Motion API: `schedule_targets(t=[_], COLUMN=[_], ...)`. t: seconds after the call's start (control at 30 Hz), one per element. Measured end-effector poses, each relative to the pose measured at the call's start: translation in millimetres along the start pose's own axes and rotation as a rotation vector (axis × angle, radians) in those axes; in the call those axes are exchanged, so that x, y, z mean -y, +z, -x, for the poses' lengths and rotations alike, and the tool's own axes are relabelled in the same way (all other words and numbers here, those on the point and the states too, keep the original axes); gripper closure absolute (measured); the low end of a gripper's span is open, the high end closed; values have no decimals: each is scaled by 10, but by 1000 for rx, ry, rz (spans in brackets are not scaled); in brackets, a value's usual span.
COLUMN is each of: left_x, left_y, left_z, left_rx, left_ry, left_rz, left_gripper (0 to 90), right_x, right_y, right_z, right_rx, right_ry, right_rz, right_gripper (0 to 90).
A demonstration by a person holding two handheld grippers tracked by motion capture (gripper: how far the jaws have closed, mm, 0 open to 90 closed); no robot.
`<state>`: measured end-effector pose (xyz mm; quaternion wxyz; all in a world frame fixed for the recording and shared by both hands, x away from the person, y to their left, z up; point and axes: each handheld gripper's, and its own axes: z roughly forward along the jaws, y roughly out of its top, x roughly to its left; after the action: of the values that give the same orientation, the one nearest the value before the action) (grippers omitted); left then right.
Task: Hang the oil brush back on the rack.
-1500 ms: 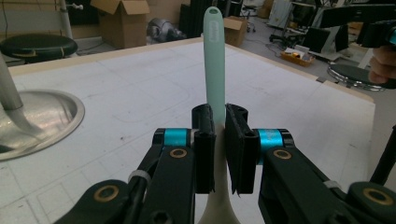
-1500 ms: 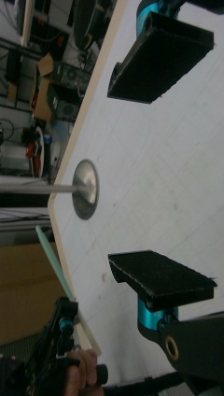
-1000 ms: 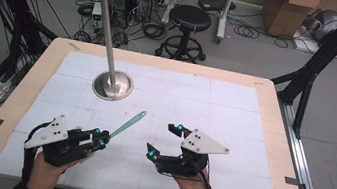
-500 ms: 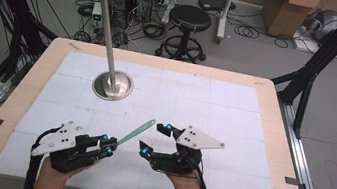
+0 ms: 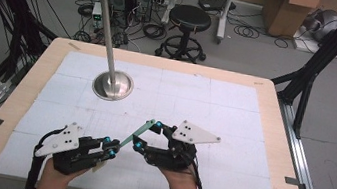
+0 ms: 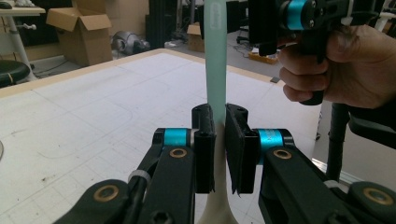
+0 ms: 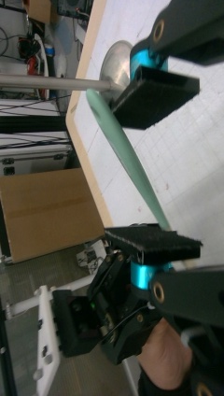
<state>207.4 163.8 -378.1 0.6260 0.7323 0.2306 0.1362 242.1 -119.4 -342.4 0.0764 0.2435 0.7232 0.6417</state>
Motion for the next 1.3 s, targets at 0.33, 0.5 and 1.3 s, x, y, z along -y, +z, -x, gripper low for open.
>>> schedule_targets(t=[0.33,0.5,1.3], left_x=[3,4,14], left_y=[18,33,56], left_z=[8,24,55], left_rx=[6,9,64], left_ry=[-13,-14,-5], left_rz=[-26,-35,-37], left_gripper=[816,816,835], right_x=[-50,-89,-180], right_y=[27,49,91], right_z=[-30,-76,-195], right_rx=[-10,-20,-81], right_ry=[26,22,26], right_rz=[22,20,2], right_gripper=[586,641,826])
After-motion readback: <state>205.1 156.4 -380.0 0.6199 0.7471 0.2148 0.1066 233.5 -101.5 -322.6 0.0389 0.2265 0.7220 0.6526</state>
